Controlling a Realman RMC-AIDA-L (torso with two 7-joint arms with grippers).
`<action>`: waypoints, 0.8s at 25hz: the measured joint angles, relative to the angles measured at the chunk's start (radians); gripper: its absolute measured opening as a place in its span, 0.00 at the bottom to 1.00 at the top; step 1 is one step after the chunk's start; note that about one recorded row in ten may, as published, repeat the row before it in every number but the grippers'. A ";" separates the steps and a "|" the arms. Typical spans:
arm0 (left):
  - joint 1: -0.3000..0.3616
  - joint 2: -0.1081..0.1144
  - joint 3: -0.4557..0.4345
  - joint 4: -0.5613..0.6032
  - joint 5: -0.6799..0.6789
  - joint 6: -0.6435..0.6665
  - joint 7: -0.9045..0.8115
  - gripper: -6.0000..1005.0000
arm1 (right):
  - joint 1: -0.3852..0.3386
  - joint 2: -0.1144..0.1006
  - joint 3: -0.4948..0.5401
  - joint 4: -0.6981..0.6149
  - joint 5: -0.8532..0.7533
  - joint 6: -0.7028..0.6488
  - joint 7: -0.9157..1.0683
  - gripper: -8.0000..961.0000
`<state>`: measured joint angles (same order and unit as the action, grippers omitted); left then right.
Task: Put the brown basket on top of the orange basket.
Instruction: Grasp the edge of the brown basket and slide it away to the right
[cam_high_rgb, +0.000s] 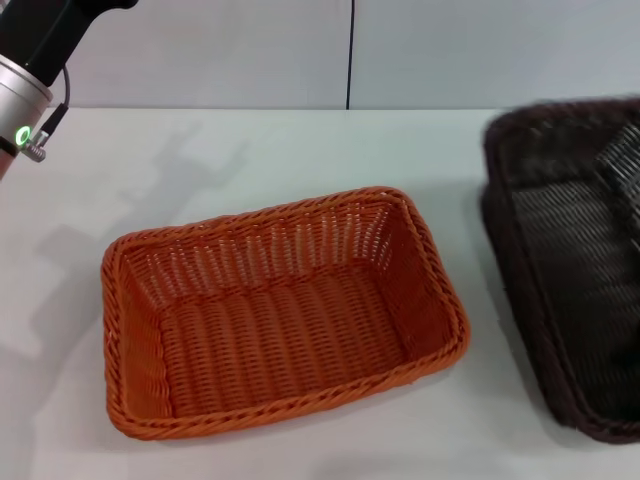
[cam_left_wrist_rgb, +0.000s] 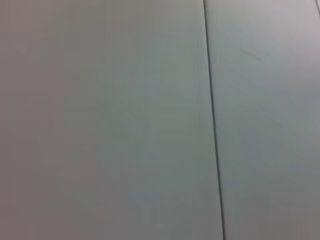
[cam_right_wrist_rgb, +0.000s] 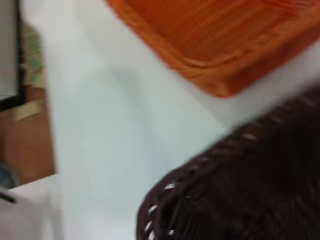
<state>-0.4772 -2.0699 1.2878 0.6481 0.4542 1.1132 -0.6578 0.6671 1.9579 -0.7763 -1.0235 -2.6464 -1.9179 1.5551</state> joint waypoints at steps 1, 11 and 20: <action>-0.001 0.000 0.000 -0.003 -0.001 0.000 0.000 0.82 | 0.001 0.002 -0.002 0.001 0.002 -0.016 -0.005 0.53; -0.011 0.001 -0.011 -0.034 -0.028 -0.005 0.003 0.82 | 0.015 0.034 -0.057 -0.003 0.005 -0.117 -0.024 0.53; -0.018 0.002 -0.012 -0.051 -0.060 -0.005 0.027 0.82 | 0.035 0.082 -0.104 -0.009 0.007 -0.201 -0.047 0.52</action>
<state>-0.4956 -2.0677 1.2763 0.5970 0.3944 1.1082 -0.6303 0.7019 2.0402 -0.8806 -1.0329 -2.6392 -2.1187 1.5080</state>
